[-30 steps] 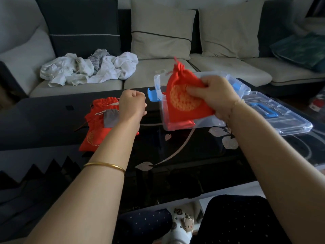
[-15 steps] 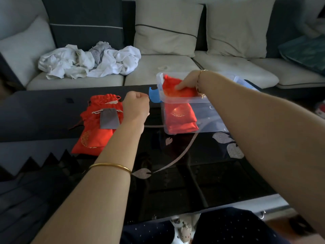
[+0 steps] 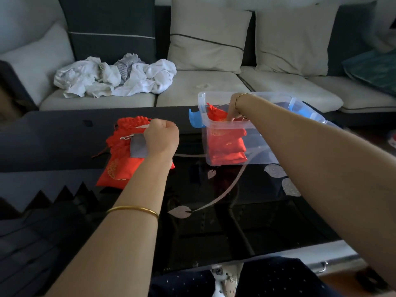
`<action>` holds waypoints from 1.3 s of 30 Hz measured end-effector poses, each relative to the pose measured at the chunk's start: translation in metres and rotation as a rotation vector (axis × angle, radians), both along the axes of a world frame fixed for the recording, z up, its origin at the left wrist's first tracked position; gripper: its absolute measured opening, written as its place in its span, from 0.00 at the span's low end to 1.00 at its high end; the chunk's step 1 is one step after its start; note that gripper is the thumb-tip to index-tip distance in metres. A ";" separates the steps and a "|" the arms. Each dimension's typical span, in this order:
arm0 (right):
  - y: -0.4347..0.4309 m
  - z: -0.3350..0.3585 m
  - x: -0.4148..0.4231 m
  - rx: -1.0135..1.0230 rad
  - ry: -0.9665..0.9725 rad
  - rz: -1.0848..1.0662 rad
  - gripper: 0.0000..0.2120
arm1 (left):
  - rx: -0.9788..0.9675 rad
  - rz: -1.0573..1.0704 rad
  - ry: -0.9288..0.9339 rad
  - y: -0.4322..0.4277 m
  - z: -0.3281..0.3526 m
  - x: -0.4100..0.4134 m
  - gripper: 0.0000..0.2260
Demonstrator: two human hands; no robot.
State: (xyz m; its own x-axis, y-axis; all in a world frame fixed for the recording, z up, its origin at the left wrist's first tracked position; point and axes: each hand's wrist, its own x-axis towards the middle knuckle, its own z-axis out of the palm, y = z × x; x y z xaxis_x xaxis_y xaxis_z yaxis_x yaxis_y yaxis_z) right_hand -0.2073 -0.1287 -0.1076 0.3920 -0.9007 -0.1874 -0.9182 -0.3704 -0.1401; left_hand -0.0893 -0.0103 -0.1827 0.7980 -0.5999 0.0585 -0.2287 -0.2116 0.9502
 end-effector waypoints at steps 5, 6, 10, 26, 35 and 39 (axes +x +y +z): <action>0.004 0.004 0.005 -0.239 -0.242 -0.050 0.05 | 0.305 0.120 -0.069 0.019 -0.017 0.022 0.18; 0.011 0.004 0.010 -0.297 -0.350 -0.036 0.07 | 0.392 0.150 -0.127 0.022 -0.022 0.027 0.16; 0.055 -0.006 0.026 -0.276 -0.608 0.145 0.12 | 0.498 0.169 -0.241 0.036 -0.033 0.037 0.19; 0.097 -0.106 0.078 0.619 -0.901 -0.036 0.13 | 0.044 0.055 0.041 0.053 -0.029 0.055 0.11; 0.099 -0.089 0.035 0.841 -1.291 -0.091 0.05 | -0.001 -0.236 0.380 0.065 -0.004 0.028 0.15; 0.101 -0.086 0.002 0.740 -1.221 -0.084 0.08 | -0.042 -0.375 0.414 0.063 0.002 0.013 0.13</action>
